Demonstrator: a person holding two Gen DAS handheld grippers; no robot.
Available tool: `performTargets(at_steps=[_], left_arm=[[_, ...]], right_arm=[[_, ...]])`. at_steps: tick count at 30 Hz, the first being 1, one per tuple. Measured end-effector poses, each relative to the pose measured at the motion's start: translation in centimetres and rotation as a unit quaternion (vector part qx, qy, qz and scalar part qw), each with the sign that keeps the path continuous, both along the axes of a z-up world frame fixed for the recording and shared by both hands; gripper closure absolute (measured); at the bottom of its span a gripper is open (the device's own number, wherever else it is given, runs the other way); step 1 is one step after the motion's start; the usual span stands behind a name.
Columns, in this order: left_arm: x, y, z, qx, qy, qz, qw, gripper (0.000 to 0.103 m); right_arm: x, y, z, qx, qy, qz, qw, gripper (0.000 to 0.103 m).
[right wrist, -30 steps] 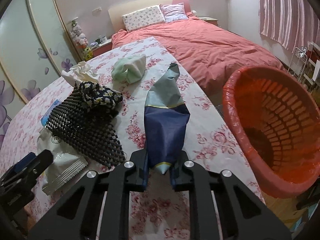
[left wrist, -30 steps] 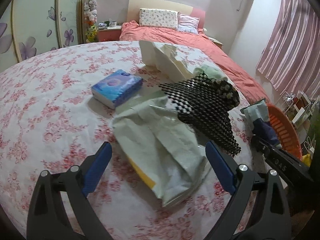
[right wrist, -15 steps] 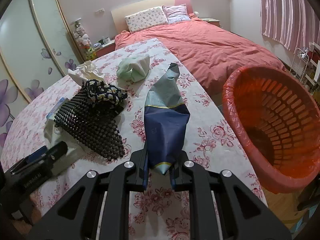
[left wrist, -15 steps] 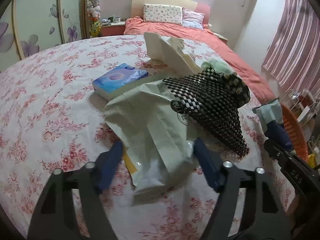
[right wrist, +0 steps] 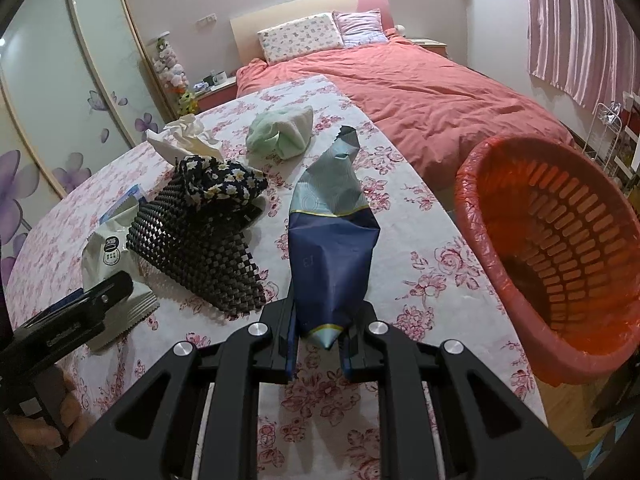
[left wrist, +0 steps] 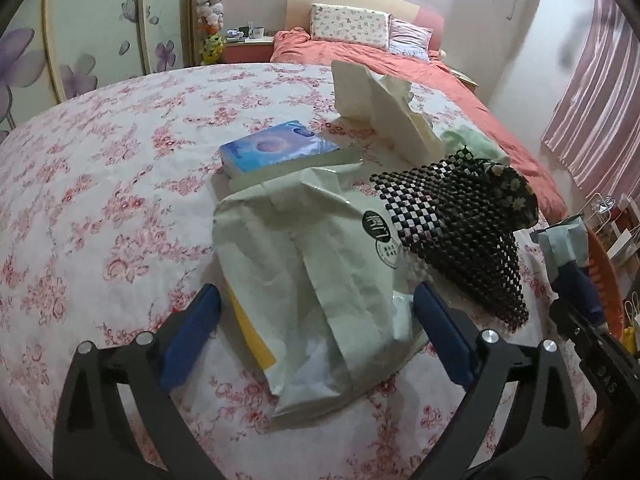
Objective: Collect trash
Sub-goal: 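Grasp the white plastic bag with the left tool while the right tool holds the blue pouch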
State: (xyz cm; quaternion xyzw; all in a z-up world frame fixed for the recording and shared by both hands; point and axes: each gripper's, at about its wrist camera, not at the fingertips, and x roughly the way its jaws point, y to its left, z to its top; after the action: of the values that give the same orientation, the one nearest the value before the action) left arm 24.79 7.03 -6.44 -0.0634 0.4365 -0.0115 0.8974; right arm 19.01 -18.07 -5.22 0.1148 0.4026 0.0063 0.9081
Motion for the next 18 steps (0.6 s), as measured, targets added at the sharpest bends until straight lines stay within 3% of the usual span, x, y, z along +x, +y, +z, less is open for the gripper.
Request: performTargets(at_steps=[1,3,11,18], left_arm=[[0.1,-0.1,0.0,0.0,-0.001,-0.001,1.0,0.013],[0.1,-0.1,0.2,-0.004,-0.007,-0.007,0.9999,0.033],[-0.5,0.3,0.8,-0.028,-0.021,-0.025,0.9991,0.061],[-1.3,0.4,1.8,-0.035,-0.037,-0.033,0.9982,0.067]], right_arm=[[0.0,0.0,0.0,0.0,0.0,0.0,1.0,0.087],[-0.1,0.0,0.0,0.0,0.0,0.001,1.0,0.087],[-0.6,-0.4,0.5,0.004,-0.008,0.0,1.0,0.087],[-1.2,-1.1,1.1,0.006,-0.017,-0.005,1.0,0.087]])
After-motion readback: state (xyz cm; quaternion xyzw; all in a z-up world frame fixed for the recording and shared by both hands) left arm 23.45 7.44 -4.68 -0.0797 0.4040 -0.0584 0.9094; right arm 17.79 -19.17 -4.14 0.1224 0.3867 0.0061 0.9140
